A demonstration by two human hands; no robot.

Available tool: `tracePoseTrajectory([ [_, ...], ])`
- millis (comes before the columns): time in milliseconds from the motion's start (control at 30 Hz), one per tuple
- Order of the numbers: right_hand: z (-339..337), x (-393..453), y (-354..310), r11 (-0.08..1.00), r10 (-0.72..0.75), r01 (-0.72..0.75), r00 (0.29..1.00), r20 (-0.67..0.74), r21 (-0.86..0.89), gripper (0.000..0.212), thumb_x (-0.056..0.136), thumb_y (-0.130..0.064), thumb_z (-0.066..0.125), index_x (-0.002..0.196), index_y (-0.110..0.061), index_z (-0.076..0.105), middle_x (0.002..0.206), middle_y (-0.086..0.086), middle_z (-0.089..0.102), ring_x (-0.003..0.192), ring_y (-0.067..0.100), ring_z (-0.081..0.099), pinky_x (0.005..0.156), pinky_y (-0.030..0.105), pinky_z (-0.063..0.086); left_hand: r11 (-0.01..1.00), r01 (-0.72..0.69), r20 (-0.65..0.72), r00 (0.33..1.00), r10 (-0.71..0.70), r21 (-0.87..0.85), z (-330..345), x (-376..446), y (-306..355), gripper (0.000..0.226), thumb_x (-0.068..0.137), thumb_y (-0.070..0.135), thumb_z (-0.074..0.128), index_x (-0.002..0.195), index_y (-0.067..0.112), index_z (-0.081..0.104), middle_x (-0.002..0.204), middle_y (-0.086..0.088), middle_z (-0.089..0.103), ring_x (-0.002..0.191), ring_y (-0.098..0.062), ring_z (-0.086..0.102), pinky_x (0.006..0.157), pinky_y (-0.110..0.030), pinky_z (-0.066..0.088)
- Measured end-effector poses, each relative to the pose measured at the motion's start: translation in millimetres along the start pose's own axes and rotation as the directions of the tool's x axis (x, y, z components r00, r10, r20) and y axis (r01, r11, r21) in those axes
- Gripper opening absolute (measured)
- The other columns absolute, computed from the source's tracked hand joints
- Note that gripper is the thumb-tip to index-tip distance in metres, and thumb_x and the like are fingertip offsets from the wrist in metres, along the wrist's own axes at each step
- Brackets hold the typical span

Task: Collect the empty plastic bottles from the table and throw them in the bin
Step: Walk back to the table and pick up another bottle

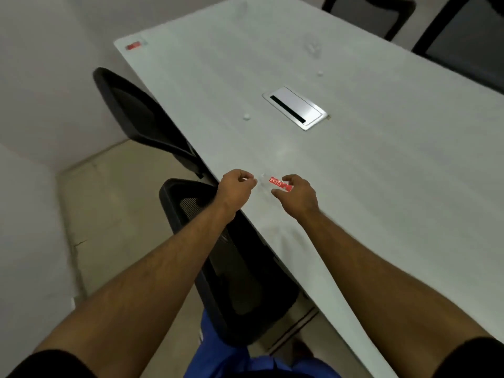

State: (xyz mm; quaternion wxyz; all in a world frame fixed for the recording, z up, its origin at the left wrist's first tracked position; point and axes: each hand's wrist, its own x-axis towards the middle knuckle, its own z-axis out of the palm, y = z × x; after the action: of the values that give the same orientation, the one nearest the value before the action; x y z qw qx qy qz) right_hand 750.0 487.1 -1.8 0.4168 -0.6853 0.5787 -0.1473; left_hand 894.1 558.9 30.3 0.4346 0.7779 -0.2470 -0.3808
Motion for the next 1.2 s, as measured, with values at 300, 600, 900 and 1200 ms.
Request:
tracePoseTrajectory([
  [300,63.6,72.5,-10.6,0.914,0.137,-0.149,0.989,-0.061,-0.377,0.059,0.085,-0.041,0.068,0.139,-0.026,0.053,0.135,0.005,0.063,0.118,0.03,0.061,0.098,0.044,0.049,0.979,-0.024,0.275,0.961,-0.034,0.204,-1.8,142.2,-12.6,0.014,0.087,0.022,0.064,0.099,0.015,0.067,0.104,-0.011,0.071,0.091,-0.024,0.065,0.078,-0.035,0.053],
  [600,72.2,120.5,-62.6,0.968,0.203,-0.162,0.955,-0.217,0.193,0.056,0.085,-0.048,0.072,0.132,-0.02,0.059,0.116,-0.003,0.067,0.1,0.019,0.064,0.084,0.028,0.051,0.936,-0.156,0.243,0.967,0.079,0.315,-14.7,225.1,25.9,0.016,0.086,0.022,0.064,0.099,0.014,0.066,0.101,-0.007,0.07,0.098,-0.028,0.068,0.087,-0.04,0.058],
  [900,98.7,179.8,-106.9,0.867,0.358,-0.223,0.9,-0.247,0.445,0.047,0.09,-0.054,0.064,0.126,-0.025,0.057,0.096,-0.003,0.066,0.082,0.013,0.065,0.067,0.027,0.053,0.613,-0.484,0.377,0.874,0.306,0.624,-19.6,354.4,55.4,0.055,0.089,0.028,0.062,0.137,0.007,0.044,0.135,-0.019,0.049,0.12,-0.038,0.054,0.097,-0.042,0.046],
  [1200,131.8,218.0,-138.5,0.785,0.515,-0.331,0.819,-0.253,0.524,0.048,0.091,-0.049,0.066,0.13,-0.028,0.049,0.115,0.003,0.063,0.09,0.024,0.071,0.069,0.032,0.06,0.211,-0.814,0.765,0.58,0.279,0.54,-1.5,438.4,40.1,0.026,0.097,0.012,0.046,0.12,0.009,0.058,0.123,-0.021,0.05,0.102,-0.041,0.059,0.088,-0.047,0.054],
])
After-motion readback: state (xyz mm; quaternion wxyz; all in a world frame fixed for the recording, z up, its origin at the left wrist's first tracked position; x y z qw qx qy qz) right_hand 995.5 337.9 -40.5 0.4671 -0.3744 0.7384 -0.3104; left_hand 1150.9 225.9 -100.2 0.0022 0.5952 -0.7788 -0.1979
